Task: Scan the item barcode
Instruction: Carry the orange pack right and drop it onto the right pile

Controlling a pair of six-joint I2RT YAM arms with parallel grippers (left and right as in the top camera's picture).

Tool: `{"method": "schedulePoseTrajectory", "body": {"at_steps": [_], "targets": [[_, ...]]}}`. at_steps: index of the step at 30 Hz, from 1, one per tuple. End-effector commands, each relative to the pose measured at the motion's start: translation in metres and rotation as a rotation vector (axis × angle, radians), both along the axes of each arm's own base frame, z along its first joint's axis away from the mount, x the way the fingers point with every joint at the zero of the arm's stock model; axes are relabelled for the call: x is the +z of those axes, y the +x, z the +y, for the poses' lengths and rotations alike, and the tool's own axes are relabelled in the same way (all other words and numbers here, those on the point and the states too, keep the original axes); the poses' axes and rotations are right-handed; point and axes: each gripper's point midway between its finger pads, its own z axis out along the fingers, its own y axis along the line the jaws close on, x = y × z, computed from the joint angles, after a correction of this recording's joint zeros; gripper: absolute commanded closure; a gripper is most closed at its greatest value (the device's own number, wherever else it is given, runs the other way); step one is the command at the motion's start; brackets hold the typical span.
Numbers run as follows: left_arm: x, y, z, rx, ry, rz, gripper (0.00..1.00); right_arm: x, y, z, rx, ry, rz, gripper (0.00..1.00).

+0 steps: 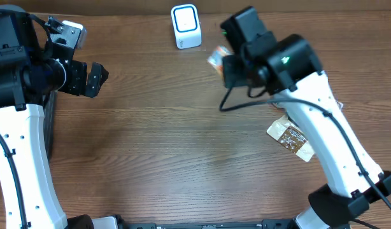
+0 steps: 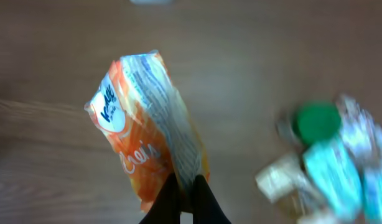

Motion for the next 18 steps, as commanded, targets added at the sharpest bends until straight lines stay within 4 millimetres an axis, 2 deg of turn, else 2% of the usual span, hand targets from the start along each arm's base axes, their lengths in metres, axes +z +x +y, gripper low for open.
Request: {"method": "schedulePoseTrajectory", "body": {"at_steps": [1, 4, 10, 13, 18], "targets": [[0.005, 0.002, -0.003, -0.027, 0.013, -0.018, 0.0, -0.025, 0.004, -0.039, -0.245, -0.002, 0.1, 0.96], [0.005, 0.002, -0.003, -0.027, 0.013, -0.018, 0.0, -0.042, 0.001, -0.083, -0.397, -0.03, 0.176, 0.96], [0.005, 0.002, -0.003, -0.027, 0.013, -0.018, 0.0, -0.085, -0.007, -0.158, -0.602, -0.064, 0.3, 0.96], [0.005, 0.002, -0.003, -0.027, 0.013, -0.018, 0.0, -0.113, -0.017, -0.186, -0.683, -0.078, 0.365, 0.96], [0.005, 0.002, -0.003, -0.027, 0.013, -0.018, 0.0, -0.152, -0.031, -0.218, -0.777, -0.078, 0.423, 0.96]]}}
